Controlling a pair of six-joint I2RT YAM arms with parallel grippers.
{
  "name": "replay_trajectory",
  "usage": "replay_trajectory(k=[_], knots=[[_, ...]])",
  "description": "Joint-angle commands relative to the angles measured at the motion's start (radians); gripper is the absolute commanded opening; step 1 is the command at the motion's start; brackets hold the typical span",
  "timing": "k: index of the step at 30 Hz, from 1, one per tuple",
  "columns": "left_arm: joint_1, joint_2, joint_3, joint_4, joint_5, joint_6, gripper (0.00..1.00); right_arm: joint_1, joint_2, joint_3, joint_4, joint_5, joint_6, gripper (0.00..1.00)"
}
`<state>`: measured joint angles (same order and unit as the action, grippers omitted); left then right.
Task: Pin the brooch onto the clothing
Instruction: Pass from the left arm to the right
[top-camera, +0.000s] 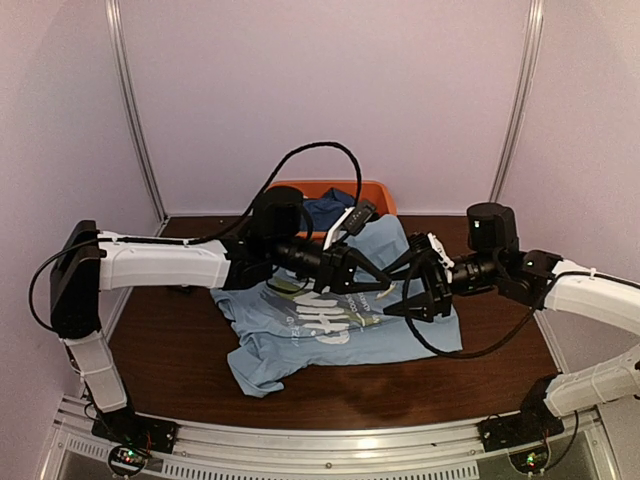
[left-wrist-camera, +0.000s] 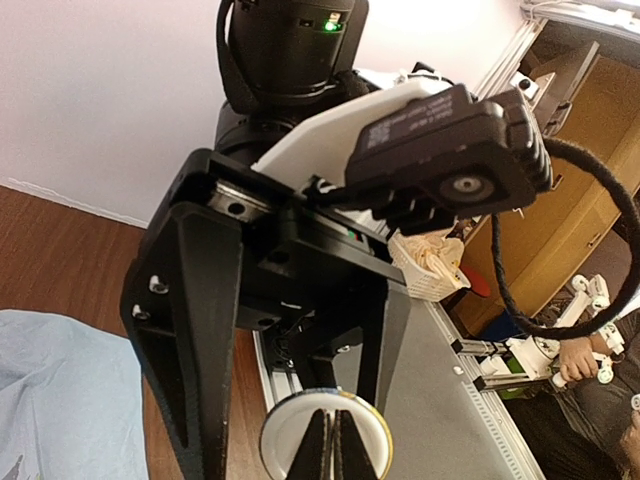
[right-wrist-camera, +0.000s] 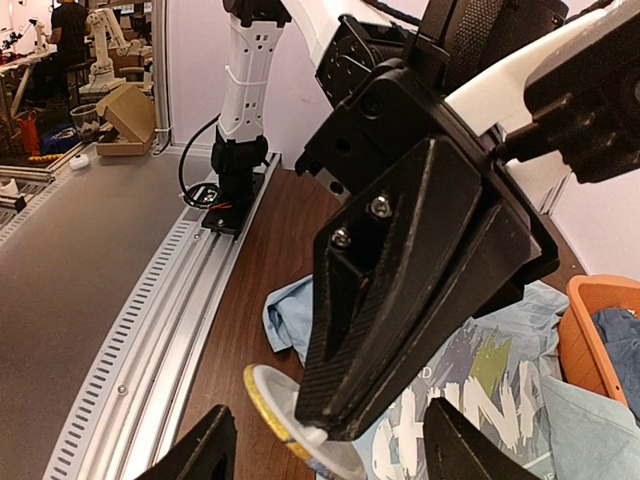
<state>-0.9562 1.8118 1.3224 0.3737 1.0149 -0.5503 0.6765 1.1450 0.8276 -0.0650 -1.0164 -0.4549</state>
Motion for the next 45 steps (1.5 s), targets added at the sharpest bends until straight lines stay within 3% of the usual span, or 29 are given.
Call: replay_trajectory(k=[1,5,8,9,10,12,14,16,19,22,24,26,30,31,39,45], knots=[[0.007,0.018,0.029,0.041,0.028,-0.010,0.00,0.001,0.015,0.034,0.010,-0.016,0.039,0.11],[0.007,0.019,0.030,0.040,0.024,-0.004,0.00,0.001,0.037,0.062,-0.045,-0.010,0.035,0.00],[0.007,0.025,0.038,0.039,0.027,-0.003,0.00,0.002,0.045,0.070,-0.061,-0.006,0.031,0.00],[0.007,0.025,0.040,0.038,0.028,-0.003,0.00,0.001,0.046,0.071,-0.060,0.000,0.035,0.05],[0.007,0.026,0.043,0.035,0.028,-0.003,0.00,0.001,0.049,0.072,-0.060,0.010,0.042,0.15],[0.007,0.022,0.049,0.025,0.030,-0.002,0.00,0.001,0.053,0.082,-0.079,0.041,0.038,0.43],[0.007,0.014,0.047,0.010,0.029,0.011,0.00,0.001,0.045,0.084,-0.109,0.075,0.018,0.94],[0.010,0.001,0.040,-0.012,0.012,0.029,0.00,0.001,0.015,0.057,-0.104,0.121,0.014,1.00],[0.024,-0.007,0.023,-0.003,0.004,0.018,0.00,-0.002,-0.027,-0.003,-0.001,0.174,0.105,1.00],[0.030,-0.005,0.020,0.012,0.010,0.006,0.00,-0.004,0.003,0.044,-0.074,0.149,0.111,1.00],[0.030,-0.005,0.023,0.015,0.012,0.006,0.00,-0.004,0.037,0.074,-0.107,0.114,0.096,0.94],[0.031,-0.004,0.026,0.016,0.006,0.006,0.00,-0.004,0.074,0.101,-0.142,0.097,0.083,0.81],[0.030,-0.002,0.028,0.015,0.010,0.007,0.00,-0.003,0.130,0.135,-0.165,0.054,0.074,0.34],[0.030,0.000,0.029,0.015,0.010,0.008,0.00,-0.004,0.132,0.136,-0.162,0.048,0.074,0.31],[0.030,0.005,0.029,0.021,0.011,0.004,0.00,-0.003,0.055,0.084,-0.063,0.024,0.103,0.33],[0.032,0.011,0.029,0.028,0.011,-0.002,0.00,-0.003,0.041,0.078,-0.066,0.010,0.102,0.24]])
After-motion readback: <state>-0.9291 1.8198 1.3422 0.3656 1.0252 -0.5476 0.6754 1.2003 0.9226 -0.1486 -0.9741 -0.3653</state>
